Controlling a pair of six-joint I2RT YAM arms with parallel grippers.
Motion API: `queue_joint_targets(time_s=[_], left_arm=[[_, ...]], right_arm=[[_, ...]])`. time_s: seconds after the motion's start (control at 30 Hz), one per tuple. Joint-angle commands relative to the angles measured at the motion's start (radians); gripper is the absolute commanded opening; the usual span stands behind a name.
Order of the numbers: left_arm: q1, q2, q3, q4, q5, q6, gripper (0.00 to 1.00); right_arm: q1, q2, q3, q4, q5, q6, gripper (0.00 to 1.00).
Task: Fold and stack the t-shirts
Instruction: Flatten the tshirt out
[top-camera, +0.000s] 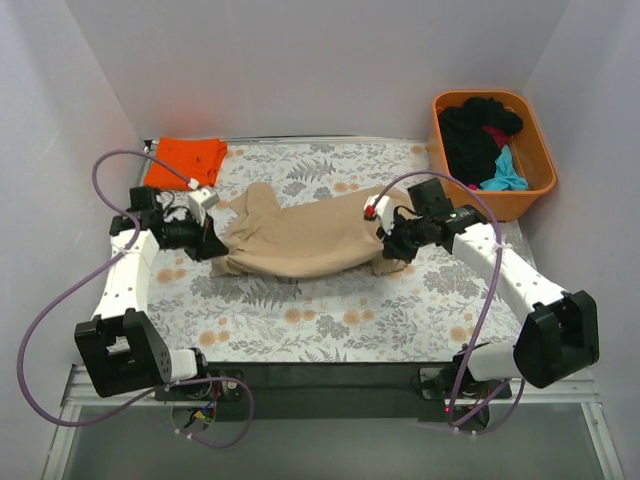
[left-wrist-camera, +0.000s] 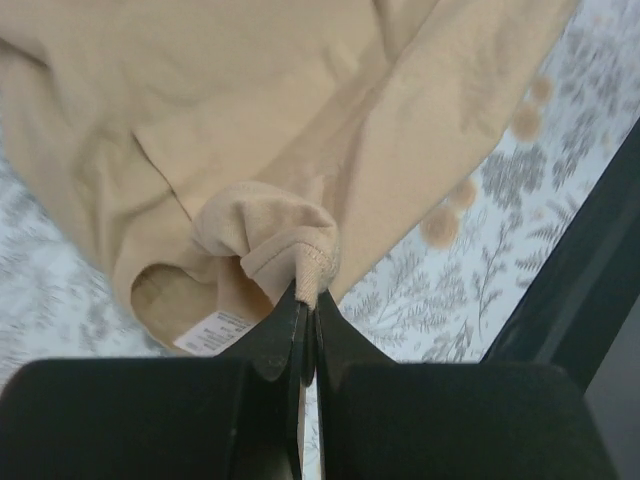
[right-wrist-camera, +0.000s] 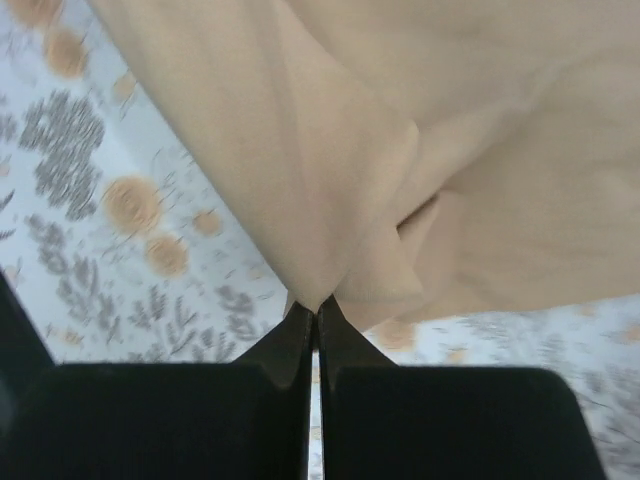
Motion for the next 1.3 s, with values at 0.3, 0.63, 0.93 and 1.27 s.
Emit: queue_joint_targets(time_s=[0.3,0.63,0.93,1.27], left_arm=[[0.005,0.047,-0.240,-0.152,-0.211,0.387,0.35],[-0.063,0.177,0.052,-0.090,-0.095,0.067,0.53],[-0.133,0.298,0.106,0.036,-0.111,-0.091,0.49],[-0.222,0.341,0.078,0.137,-0.180,-0.177,0.52]], right_arm=[[0.115,0.084,-0.107,-0.139,0.022,-0.086,0.71],[-0.063,0.108,-0.005,-0.146,0.065,-0.088,0.61],[-0.082,0.220,-0.017,-0.090,0.190,-0.169,0.48],[-0.088,0.394,0.159,-0.051,0.137,-0.033,0.62]])
